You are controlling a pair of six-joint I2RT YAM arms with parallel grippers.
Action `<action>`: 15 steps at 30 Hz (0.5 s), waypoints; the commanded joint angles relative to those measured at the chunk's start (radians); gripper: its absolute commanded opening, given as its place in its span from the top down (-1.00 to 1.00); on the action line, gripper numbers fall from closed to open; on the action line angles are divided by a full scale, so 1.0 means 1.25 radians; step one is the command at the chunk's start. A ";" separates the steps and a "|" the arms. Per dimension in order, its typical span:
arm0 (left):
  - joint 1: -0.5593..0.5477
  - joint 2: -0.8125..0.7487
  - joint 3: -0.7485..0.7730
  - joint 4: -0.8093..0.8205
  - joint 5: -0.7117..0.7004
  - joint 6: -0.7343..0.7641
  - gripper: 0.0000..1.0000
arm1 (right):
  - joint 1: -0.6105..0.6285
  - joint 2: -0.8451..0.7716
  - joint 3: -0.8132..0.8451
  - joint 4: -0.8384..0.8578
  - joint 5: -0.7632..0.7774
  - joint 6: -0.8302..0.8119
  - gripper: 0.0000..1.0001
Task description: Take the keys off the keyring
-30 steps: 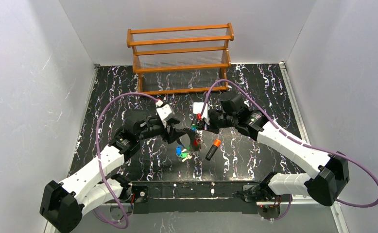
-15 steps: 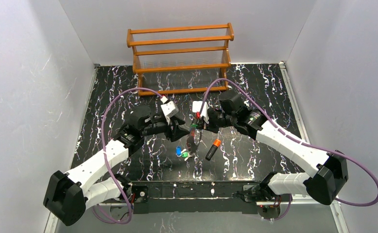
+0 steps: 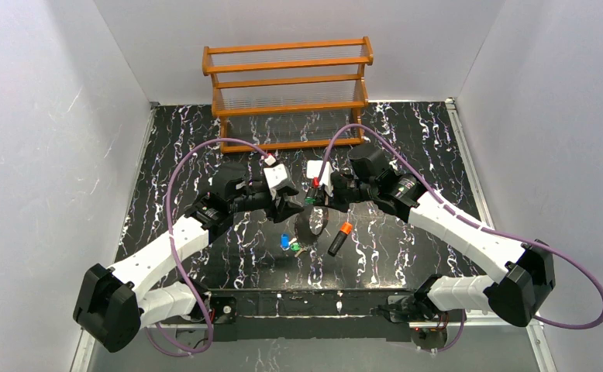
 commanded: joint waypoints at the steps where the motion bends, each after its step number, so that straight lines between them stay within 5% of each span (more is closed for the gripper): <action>1: -0.003 -0.037 0.009 -0.011 0.033 0.081 0.04 | -0.003 -0.024 0.031 0.002 -0.023 -0.005 0.97; 11: -0.003 0.061 0.066 -0.031 0.146 0.075 0.29 | -0.003 -0.022 0.030 0.002 -0.031 -0.013 0.97; 15: -0.003 0.075 0.073 -0.038 0.163 0.075 0.60 | -0.003 -0.022 0.027 0.005 -0.034 -0.014 0.97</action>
